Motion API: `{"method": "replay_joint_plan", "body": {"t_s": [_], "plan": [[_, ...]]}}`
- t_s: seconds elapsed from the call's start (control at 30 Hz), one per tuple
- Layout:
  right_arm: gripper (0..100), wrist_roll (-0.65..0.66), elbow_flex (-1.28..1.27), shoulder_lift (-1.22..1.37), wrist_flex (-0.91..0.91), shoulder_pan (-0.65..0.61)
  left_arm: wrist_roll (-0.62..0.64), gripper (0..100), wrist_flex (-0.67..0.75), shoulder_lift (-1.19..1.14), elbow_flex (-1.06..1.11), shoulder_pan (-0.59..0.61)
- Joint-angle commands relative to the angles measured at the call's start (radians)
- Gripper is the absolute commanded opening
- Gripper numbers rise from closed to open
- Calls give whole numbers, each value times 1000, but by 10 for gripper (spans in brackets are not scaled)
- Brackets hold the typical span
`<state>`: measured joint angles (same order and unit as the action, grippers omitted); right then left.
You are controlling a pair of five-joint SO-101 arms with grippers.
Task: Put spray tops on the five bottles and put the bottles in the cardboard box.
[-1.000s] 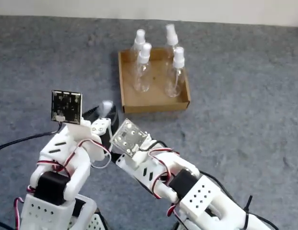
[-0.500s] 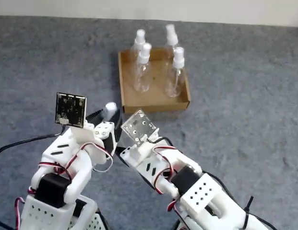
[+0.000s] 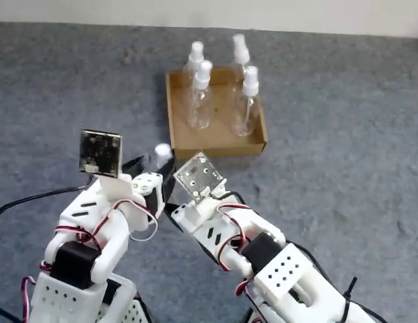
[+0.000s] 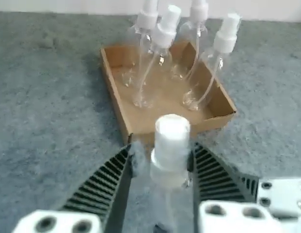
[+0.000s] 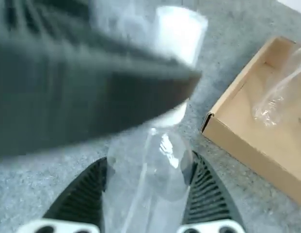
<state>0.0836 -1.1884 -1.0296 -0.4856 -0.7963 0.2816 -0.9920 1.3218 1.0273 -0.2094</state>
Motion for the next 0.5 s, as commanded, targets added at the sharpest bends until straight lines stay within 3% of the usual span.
{"method": "replay_joint_plan", "body": {"t_s": [0.0, 0.27, 0.47], "plan": [[3, -8, 16, -18, 31, 24, -97, 134, -5, -2, -2, -5], [3, -8, 18, -18, 35, 42, -101, 137, -8, 217, 27, 131], [3, -8, 15, -13, 79, 41, -101, 137, -8, 361, 70, 137]]}}
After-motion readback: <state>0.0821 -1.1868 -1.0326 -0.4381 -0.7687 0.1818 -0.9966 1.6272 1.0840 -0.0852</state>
